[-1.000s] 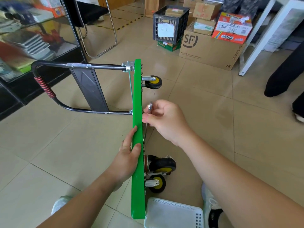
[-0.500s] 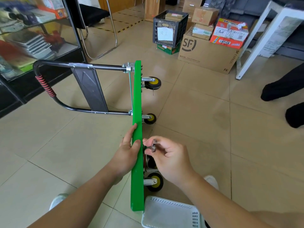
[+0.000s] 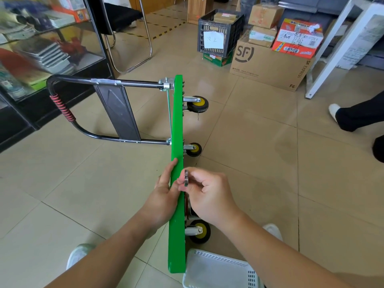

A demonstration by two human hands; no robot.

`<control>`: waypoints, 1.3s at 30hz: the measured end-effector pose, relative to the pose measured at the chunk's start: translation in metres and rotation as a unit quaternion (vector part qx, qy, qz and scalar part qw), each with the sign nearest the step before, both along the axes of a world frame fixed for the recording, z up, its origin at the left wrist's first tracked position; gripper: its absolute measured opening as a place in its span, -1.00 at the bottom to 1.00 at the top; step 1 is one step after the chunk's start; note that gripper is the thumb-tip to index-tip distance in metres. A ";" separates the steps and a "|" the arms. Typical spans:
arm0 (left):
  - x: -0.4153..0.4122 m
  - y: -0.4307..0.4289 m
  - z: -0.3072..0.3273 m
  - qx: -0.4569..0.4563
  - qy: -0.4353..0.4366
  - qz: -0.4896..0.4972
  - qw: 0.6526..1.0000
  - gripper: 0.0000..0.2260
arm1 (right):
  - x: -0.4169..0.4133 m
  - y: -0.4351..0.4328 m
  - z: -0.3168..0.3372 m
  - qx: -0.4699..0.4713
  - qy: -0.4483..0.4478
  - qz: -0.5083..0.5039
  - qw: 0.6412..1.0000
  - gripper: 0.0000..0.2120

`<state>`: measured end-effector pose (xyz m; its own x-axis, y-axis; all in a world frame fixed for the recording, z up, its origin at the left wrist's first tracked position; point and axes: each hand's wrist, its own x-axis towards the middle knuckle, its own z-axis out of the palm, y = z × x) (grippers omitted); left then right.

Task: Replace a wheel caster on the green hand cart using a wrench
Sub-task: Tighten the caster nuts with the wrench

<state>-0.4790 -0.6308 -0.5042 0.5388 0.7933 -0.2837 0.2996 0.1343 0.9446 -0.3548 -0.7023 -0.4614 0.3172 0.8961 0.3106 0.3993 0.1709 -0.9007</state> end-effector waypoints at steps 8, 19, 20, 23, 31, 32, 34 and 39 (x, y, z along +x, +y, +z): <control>0.003 -0.002 -0.001 0.021 0.055 0.005 0.998 -0.54 | 0.021 0.050 0.028 -0.163 0.137 -0.028 0.977 -0.72; 0.001 -0.003 0.004 0.017 0.060 0.006 0.998 -0.54 | 0.033 0.089 0.042 -0.293 0.198 -0.004 0.935 -0.86; 0.000 -0.003 0.004 0.015 0.059 0.006 0.998 -0.54 | 0.034 0.087 0.043 -0.283 0.191 -0.007 0.940 -0.87; -0.002 -0.002 0.007 0.003 0.051 0.003 0.999 -0.55 | 0.039 0.073 0.046 -0.218 0.194 -0.027 0.956 -0.86; -0.001 -0.003 0.013 -0.027 0.026 -0.002 0.999 -0.53 | 0.022 -0.007 0.042 -0.074 0.113 0.009 0.991 -0.76; -0.001 -0.005 0.014 -0.028 0.024 0.000 0.999 -0.53 | 0.018 -0.013 0.036 -0.066 0.112 0.006 0.991 -0.74; 0.001 -0.007 0.016 -0.026 0.013 0.007 1.000 -0.53 | 0.010 -0.018 0.024 -0.044 0.115 -0.003 0.992 -0.68; 0.003 -0.009 0.013 -0.031 0.006 0.019 0.999 -0.53 | -0.005 -0.023 -0.003 0.021 0.074 -0.028 0.997 -0.76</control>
